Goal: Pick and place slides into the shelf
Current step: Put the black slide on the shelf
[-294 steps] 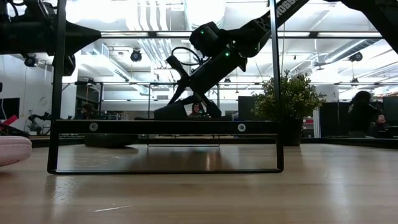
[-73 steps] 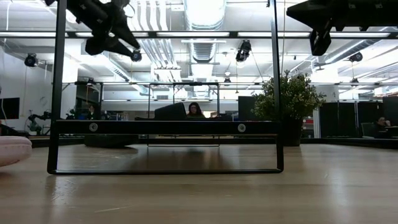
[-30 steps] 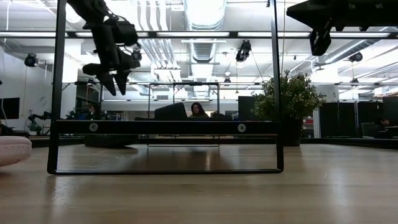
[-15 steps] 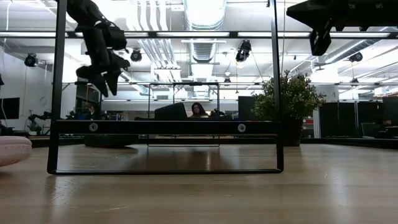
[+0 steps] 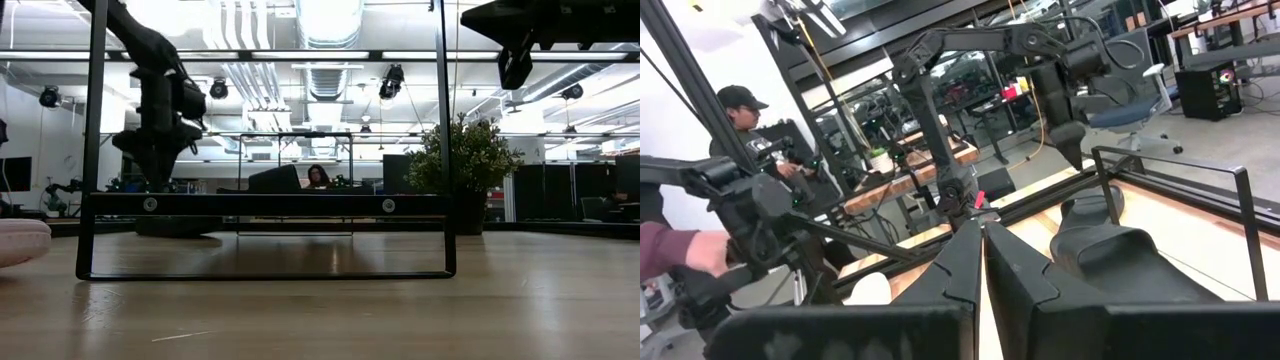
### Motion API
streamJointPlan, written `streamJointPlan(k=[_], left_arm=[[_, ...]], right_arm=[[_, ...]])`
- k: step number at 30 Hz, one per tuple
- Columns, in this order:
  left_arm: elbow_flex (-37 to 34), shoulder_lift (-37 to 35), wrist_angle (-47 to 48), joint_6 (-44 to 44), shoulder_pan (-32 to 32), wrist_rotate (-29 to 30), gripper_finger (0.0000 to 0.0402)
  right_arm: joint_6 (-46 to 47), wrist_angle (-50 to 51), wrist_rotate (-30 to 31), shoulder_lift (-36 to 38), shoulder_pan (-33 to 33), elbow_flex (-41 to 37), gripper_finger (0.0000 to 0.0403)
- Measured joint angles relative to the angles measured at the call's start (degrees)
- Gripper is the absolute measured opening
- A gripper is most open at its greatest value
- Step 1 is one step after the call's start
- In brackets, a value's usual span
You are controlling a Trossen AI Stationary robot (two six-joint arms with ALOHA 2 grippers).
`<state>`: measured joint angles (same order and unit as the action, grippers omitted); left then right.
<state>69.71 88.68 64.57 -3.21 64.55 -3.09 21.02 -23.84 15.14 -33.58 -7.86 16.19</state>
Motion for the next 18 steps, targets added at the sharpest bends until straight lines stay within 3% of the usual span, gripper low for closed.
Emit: streamJointPlan(k=[18], left_arm=[[0.0, 4.9, -2.9, 7.0, 2.2, -4.3, 0.0164]], right_arm=[[0.0, 0.0, 0.0, 0.0, 0.0, 0.0, 0.0009]])
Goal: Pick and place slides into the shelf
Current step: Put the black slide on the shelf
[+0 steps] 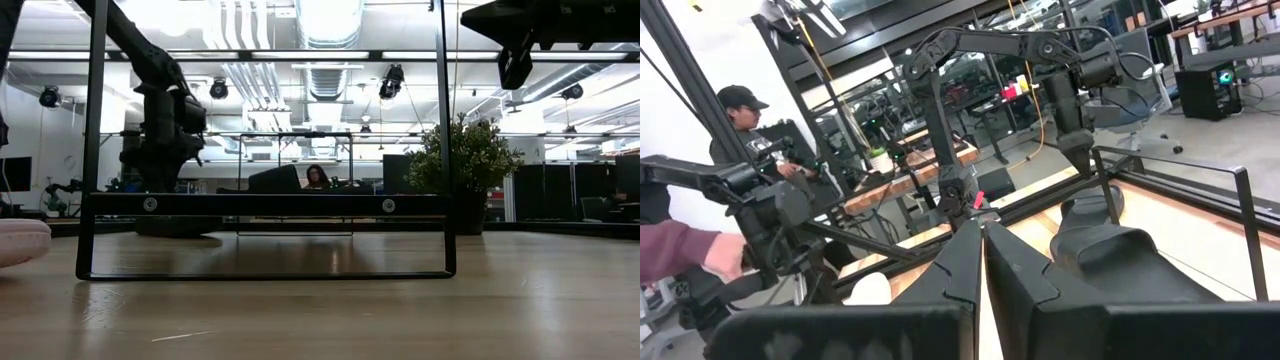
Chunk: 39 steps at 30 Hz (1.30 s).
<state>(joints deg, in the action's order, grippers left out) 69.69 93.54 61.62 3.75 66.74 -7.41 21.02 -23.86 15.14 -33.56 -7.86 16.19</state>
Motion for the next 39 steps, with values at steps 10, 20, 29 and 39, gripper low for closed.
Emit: streamJointPlan(k=[10, 20, 29, 39], left_arm=[[0.0, 1.9, 0.3, 1.7, 0.7, -3.2, 0.0164], [0.0, 3.4, 0.3, 4.4, 1.2, -2.7, 0.0164], [0.0, 4.8, 0.4, 6.1, 1.2, -2.6, 0.0164], [0.0, 6.9, 0.7, 7.2, 1.4, -7.3, 0.0164]], right_arm=[[0.0, 0.0, 0.0, 0.0, 0.0, 0.0, 0.0009], [0.5, 0.0, 0.0, 0.0, 0.0, 0.0, 0.0009], [1.5, 0.0, 0.0, 0.0, 0.0, 0.0, 0.0009], [1.5, 0.0, 0.0, 0.0, 0.0, 0.0, 0.0009]])
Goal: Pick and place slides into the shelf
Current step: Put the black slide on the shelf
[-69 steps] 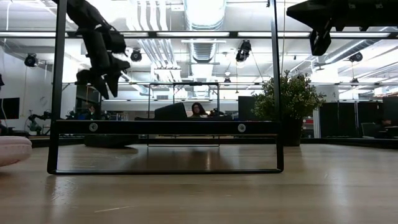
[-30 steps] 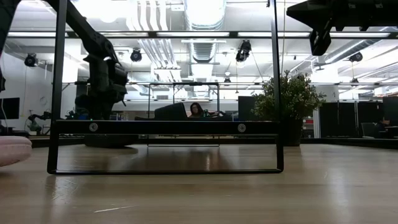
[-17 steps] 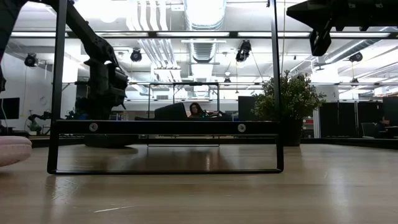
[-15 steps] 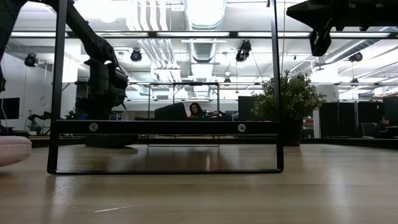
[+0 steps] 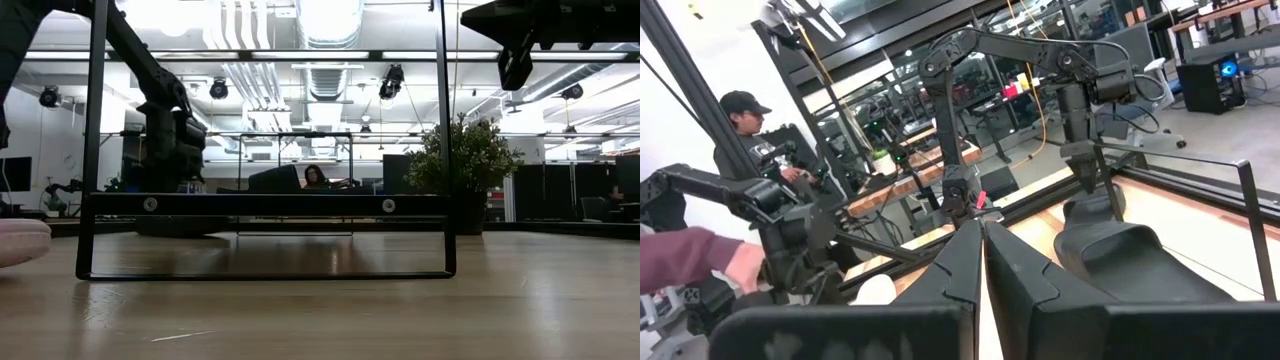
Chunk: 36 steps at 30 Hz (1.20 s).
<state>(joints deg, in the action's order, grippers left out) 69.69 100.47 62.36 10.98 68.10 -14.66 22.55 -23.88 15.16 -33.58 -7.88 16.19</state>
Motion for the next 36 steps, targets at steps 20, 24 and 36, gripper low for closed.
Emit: streamJointPlan(k=[20, 24, 36], left_arm=[[0.8, -1.2, 1.9, 2.4, 6.0, -13.5, 0.0164], [0.8, -1.2, 1.8, 2.6, 6.8, -11.1, 0.0164], [0.3, 0.0, 1.6, -0.5, 6.9, -9.8, 0.0164]], right_arm=[[0.0, 0.0, 0.0, 0.0, 0.0, 0.0, 0.0009], [0.0, 0.0, 0.0, 0.0, 0.0, 0.0, 0.0009], [0.0, 0.0, 0.0, 0.0, 0.0, 0.0, 0.0009]])
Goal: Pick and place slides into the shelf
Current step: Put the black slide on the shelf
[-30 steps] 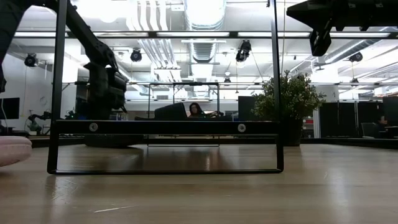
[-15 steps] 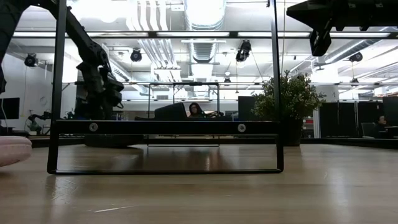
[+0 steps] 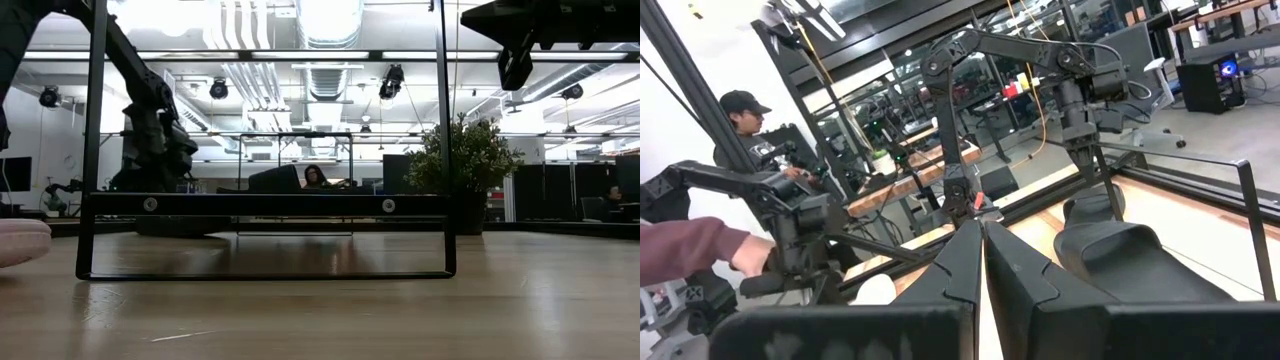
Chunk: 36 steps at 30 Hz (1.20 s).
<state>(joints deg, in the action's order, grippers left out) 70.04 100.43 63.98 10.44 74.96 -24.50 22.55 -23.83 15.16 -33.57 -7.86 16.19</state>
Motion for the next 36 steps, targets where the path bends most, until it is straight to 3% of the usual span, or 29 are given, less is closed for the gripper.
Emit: streamJointPlan(k=[36], left_arm=[[-2.0, 1.4, -0.7, 1.6, -0.5, -4.7, 0.0164]], right_arm=[[0.0, 0.0, 0.0, 0.0, 0.0, 0.0, 0.0008]])
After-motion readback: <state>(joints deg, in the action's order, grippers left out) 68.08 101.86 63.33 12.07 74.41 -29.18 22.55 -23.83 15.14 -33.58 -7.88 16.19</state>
